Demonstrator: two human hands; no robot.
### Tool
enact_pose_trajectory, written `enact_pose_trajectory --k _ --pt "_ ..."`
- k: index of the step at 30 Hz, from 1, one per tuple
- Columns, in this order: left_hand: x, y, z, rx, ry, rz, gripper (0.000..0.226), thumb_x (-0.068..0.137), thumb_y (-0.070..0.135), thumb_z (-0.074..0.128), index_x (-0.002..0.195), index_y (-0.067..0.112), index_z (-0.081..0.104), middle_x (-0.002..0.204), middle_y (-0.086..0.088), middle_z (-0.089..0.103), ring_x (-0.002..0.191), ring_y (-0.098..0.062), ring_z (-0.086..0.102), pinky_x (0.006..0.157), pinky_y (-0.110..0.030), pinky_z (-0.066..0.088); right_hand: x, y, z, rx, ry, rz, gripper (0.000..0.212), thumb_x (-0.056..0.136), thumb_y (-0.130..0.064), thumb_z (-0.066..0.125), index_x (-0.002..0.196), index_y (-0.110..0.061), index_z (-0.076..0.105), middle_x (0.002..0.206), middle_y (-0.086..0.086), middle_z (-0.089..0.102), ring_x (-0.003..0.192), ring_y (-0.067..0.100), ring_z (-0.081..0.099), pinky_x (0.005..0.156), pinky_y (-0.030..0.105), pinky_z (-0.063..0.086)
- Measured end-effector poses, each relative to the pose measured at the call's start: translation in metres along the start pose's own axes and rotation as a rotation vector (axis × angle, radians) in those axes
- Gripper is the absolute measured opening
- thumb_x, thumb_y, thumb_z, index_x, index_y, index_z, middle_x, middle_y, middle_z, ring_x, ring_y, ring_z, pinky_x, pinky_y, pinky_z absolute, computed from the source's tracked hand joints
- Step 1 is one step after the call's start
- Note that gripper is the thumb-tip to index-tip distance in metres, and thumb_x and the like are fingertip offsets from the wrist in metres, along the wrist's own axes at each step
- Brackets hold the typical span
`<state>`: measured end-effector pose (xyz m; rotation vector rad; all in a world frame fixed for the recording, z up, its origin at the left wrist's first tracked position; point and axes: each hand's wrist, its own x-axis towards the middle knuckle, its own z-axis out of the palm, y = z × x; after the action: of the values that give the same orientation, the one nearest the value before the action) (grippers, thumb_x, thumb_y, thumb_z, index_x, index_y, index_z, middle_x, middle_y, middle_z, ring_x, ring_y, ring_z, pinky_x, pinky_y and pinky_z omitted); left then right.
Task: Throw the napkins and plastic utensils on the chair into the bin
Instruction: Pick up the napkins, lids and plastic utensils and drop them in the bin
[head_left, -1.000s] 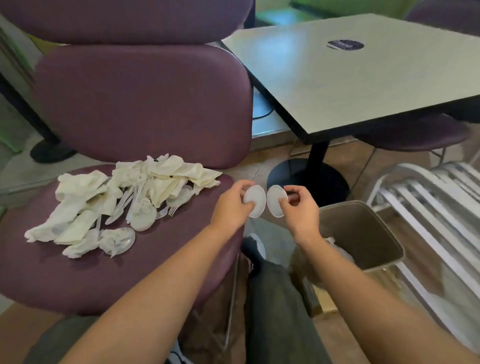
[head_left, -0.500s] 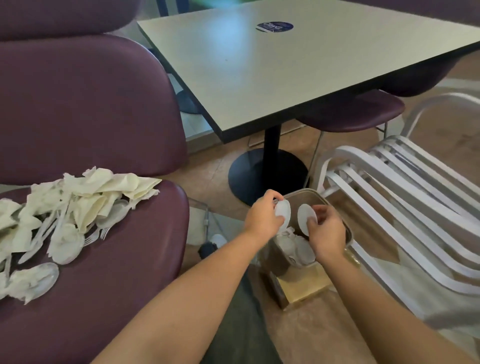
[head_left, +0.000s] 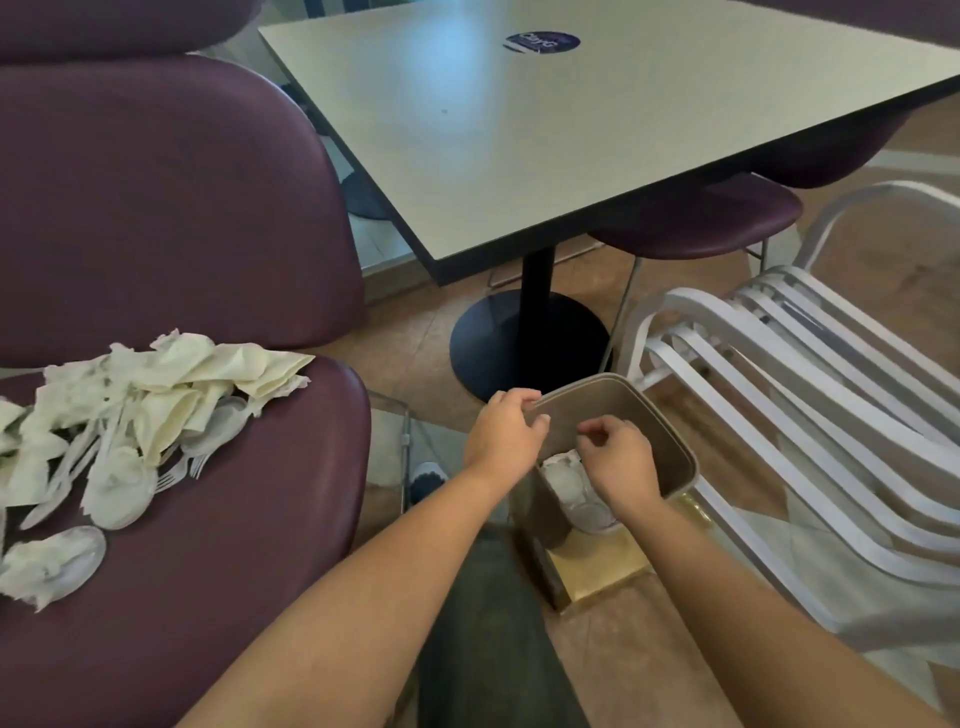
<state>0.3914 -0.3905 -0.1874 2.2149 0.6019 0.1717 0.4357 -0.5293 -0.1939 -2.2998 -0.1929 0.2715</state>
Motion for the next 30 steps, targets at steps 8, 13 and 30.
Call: enact_pose_trajectory --k 8,13,30 --pt "-0.009 -0.039 -0.096 -0.03 0.191 -0.087 0.018 0.095 0.034 0.055 0.11 0.033 0.064 0.103 0.014 0.064 0.096 -0.009 0.061 0.084 -0.032 0.05 -0.017 -0.09 0.052 0.02 -0.161 -0.219 0.016 0.09 -0.018 0.06 0.103 -0.019 0.07 0.102 -0.002 0.067 0.093 0.013 0.062 0.08 0.026 0.047" --pt "-0.019 -0.081 -0.154 0.023 0.322 -0.156 0.015 0.094 0.035 0.055 0.106 0.035 0.065 0.101 0.017 0.063 0.09 -0.005 0.059 0.079 -0.028 0.047 -0.032 -0.138 0.095 0.04 -0.213 -0.304 0.011 0.089 -0.02 0.062 0.097 -0.019 0.07 0.094 -0.003 0.069 0.088 0.013 0.063 0.082 0.033 0.053" --pt "0.018 -0.199 -0.301 0.538 0.4 -0.392 0.042 0.092 0.036 0.057 0.133 0.025 0.05 0.133 -0.004 0.052 0.126 -0.025 0.04 0.093 -0.038 0.039 -0.014 -0.247 0.234 -0.073 -0.323 -0.466 0.024 0.083 -0.021 0.063 0.107 -0.022 0.067 0.112 0.002 0.059 0.113 0.021 0.051 0.099 0.033 0.043"
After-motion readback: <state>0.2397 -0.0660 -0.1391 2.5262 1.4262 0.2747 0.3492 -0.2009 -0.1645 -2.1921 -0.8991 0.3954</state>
